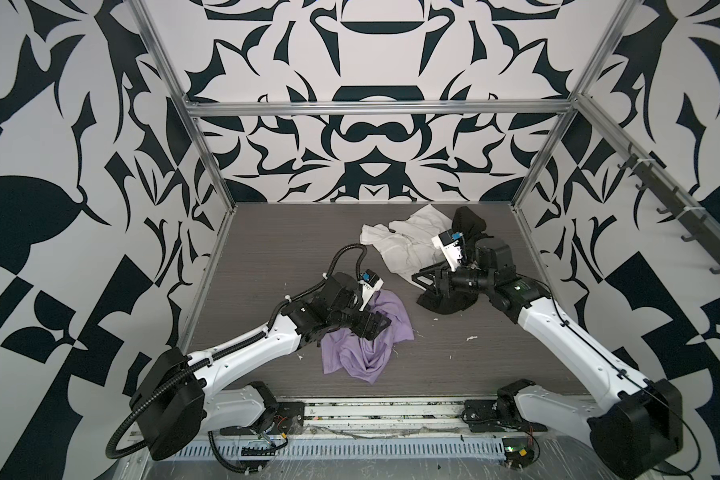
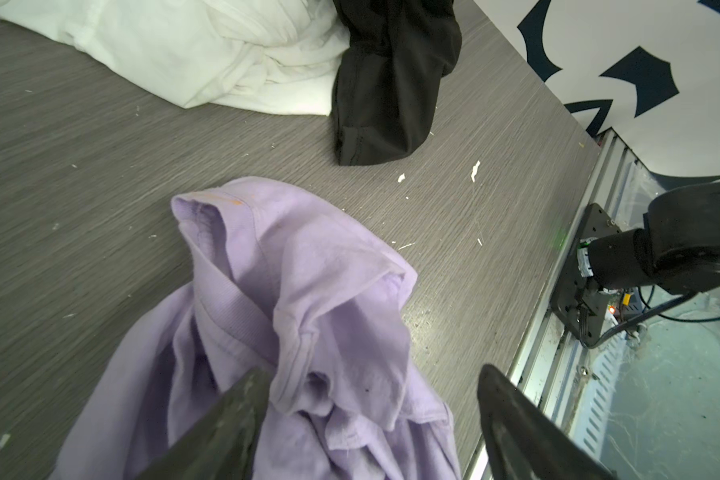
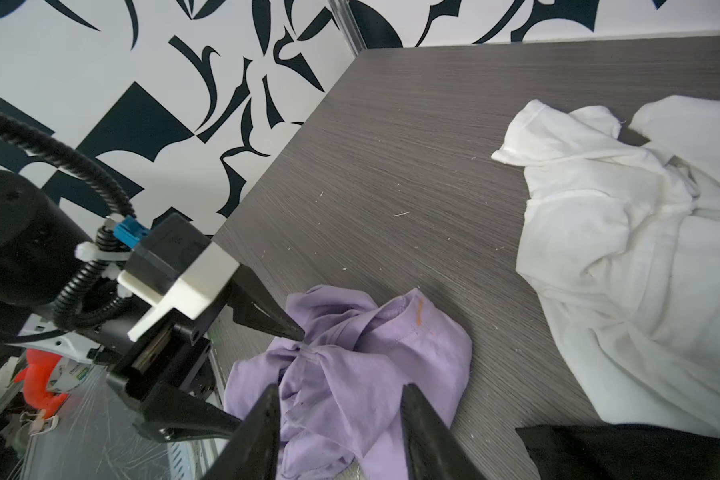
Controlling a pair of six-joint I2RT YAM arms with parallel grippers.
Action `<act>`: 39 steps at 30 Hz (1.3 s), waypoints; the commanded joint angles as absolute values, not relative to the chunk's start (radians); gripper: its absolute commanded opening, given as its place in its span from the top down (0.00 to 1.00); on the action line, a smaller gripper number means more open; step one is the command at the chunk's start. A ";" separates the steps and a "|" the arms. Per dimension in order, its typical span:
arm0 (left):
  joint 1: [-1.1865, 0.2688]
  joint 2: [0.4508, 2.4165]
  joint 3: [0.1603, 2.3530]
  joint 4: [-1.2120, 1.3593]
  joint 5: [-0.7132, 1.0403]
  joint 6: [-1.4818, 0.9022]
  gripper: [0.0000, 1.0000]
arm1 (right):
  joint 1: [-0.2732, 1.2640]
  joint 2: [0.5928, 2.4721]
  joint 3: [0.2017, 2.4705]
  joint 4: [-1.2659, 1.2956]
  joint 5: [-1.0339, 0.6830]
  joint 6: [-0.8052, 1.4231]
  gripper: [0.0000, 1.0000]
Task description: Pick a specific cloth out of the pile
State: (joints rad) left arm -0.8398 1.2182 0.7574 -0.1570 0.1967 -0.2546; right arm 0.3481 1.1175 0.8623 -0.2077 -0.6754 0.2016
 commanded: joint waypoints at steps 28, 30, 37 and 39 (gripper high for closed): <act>-0.579 1.242 0.633 0.180 -0.569 0.090 0.00 | 0.351 1.302 0.401 0.688 0.441 -0.274 0.24; -0.543 1.253 0.606 0.221 -0.575 0.091 0.00 | 0.349 1.339 0.381 0.774 0.437 -0.282 0.24; -0.387 1.229 0.537 0.251 -0.452 0.034 0.00 | 0.316 1.324 0.357 0.821 0.410 -0.255 0.24; -0.338 1.234 0.521 0.264 -0.427 0.016 0.00 | 0.303 1.298 0.339 0.819 0.385 -0.235 0.24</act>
State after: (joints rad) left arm -0.3794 1.2499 0.5400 0.2031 -0.4843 0.0444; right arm 0.3199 1.3430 0.3588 0.7376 0.3969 -0.2531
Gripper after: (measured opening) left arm 0.997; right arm 0.766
